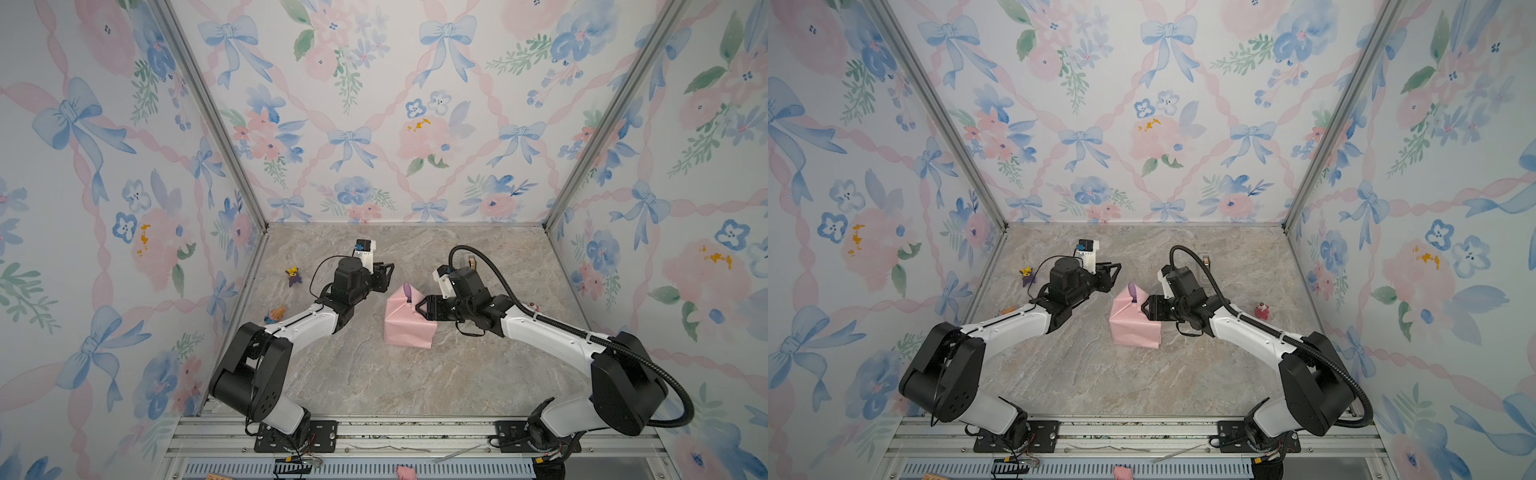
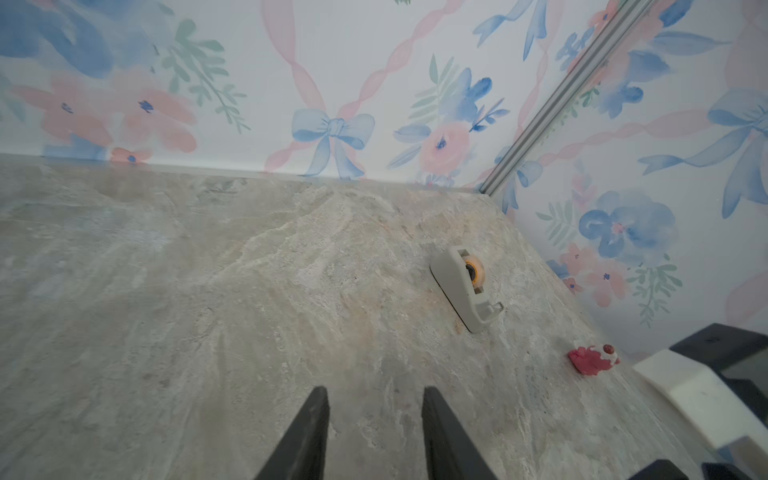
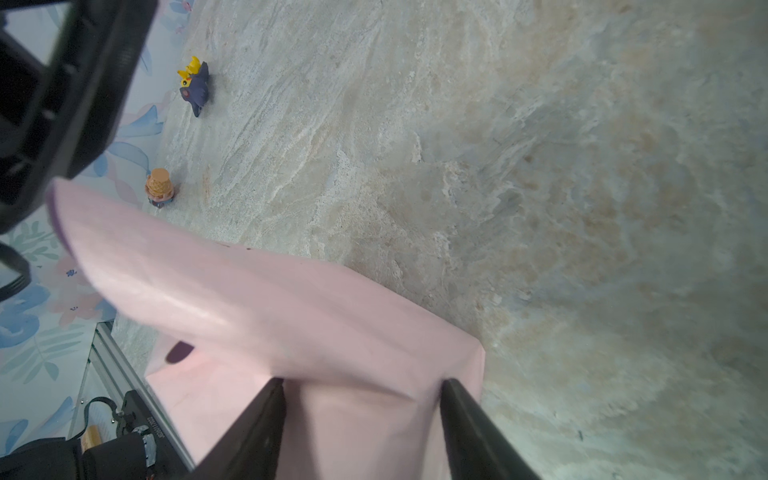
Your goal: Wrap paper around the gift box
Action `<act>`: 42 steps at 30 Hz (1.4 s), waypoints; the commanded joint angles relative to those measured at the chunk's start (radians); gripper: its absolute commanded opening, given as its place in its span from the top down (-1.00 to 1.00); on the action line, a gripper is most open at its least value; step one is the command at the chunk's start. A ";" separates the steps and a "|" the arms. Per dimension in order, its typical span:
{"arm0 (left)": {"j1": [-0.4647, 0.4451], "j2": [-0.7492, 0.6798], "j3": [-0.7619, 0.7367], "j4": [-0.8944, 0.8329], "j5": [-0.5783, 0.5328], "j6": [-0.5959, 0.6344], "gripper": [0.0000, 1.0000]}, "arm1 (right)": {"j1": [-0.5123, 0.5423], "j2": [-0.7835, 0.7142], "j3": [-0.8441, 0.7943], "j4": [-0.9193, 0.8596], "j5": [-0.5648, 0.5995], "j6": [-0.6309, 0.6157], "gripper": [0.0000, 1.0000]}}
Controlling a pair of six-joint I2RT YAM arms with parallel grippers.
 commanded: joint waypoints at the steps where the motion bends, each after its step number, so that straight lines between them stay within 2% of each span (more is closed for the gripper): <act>1: -0.003 0.062 0.047 -0.031 0.186 0.039 0.23 | -0.003 0.054 -0.013 -0.084 -0.005 -0.084 -0.23; 7: -0.005 0.058 0.009 -0.031 0.336 0.059 0.25 | -0.016 0.053 0.007 -0.098 -0.033 -0.132 -0.23; 13: -0.010 0.002 -0.070 -0.031 0.380 0.071 0.25 | -0.037 0.039 0.019 -0.114 -0.045 -0.162 -0.24; 18: -0.012 -0.046 -0.153 -0.035 0.348 0.090 0.28 | -0.050 -0.003 0.026 -0.128 -0.069 -0.178 -0.26; 23: -0.058 -0.067 -0.156 -0.145 0.230 0.174 0.29 | -0.088 -0.136 -0.009 -0.169 -0.121 -0.137 -0.29; 27: -0.090 -0.073 -0.149 -0.199 0.157 0.208 0.29 | -0.127 -0.272 -0.047 -0.216 -0.128 0.021 -0.34; 30: -0.105 -0.095 -0.149 -0.236 0.088 0.227 0.29 | -0.116 -0.359 -0.088 -0.227 -0.096 0.292 -0.44; 33: -0.118 -0.127 -0.155 -0.258 0.027 0.239 0.29 | -0.035 -0.435 -0.097 -0.332 0.048 0.508 -0.56; 36: -0.122 -0.148 -0.164 -0.264 -0.009 0.242 0.29 | 0.055 -0.484 -0.148 -0.279 0.077 0.679 -0.64; 39: -0.126 -0.156 -0.169 -0.262 -0.036 0.235 0.29 | 0.152 -0.483 -0.181 -0.174 0.101 0.766 -0.62; 42: -0.130 -0.162 -0.172 -0.264 -0.041 0.214 0.29 | 0.204 -0.420 -0.185 -0.087 0.100 0.771 -0.60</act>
